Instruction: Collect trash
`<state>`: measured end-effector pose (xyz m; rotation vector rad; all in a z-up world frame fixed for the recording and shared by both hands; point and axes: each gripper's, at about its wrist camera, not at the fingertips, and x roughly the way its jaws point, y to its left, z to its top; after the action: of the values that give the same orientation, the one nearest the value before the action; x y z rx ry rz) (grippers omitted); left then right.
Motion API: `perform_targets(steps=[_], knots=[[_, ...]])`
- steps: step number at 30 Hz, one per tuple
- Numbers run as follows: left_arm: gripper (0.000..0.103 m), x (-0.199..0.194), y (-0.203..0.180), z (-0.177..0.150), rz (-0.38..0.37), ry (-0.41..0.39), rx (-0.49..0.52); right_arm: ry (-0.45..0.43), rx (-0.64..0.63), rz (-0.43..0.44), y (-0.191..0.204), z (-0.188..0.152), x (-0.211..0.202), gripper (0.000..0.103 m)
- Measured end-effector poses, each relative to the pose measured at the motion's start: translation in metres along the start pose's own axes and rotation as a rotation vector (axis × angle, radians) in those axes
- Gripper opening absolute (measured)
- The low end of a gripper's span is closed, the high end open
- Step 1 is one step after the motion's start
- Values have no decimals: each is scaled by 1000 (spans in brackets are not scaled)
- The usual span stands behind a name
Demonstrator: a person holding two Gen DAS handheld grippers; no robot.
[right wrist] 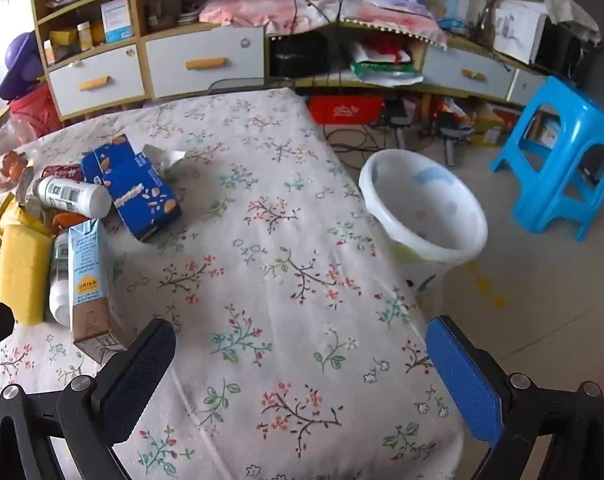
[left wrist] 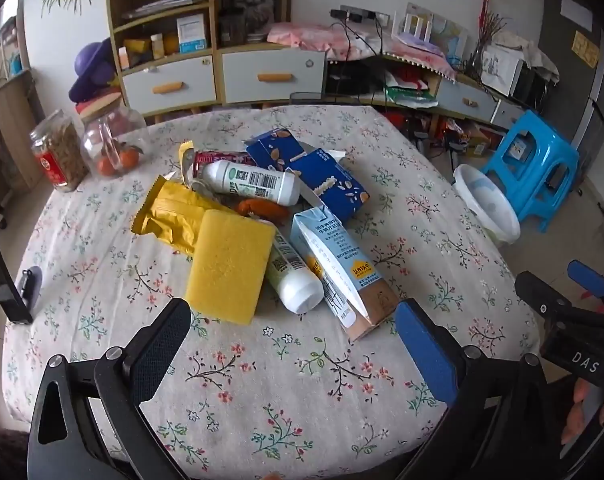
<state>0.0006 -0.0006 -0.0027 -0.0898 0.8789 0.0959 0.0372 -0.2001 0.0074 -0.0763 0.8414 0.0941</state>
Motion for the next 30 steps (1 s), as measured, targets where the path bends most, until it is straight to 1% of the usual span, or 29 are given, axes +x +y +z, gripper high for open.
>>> perform_targets(steps=[3,4,5,7,10,11,30], knots=[[103,6,3,-1,-6,21,-4,8,4,13,1,4,3,103],[103,8,4,-1,-7,26,-4,-15,9,9,-1,3,1,103],[103,2,-1,-5,-6,14,-3,-16,2,-5,1,2,1,103],[103,2,-2,-7,-7,17,1,-29,-1,-10,0,0,-1,103],[103,1,-2,-11,-5,17,4,-28,-1,-10,3,-1,1,103],[103,-1,-2,-6,-9,26,-2,-28,-2,-11,4,-2,1,103],[103,1,1,-8,-11,36,-4,-22,0,2,5,-1,3,103]])
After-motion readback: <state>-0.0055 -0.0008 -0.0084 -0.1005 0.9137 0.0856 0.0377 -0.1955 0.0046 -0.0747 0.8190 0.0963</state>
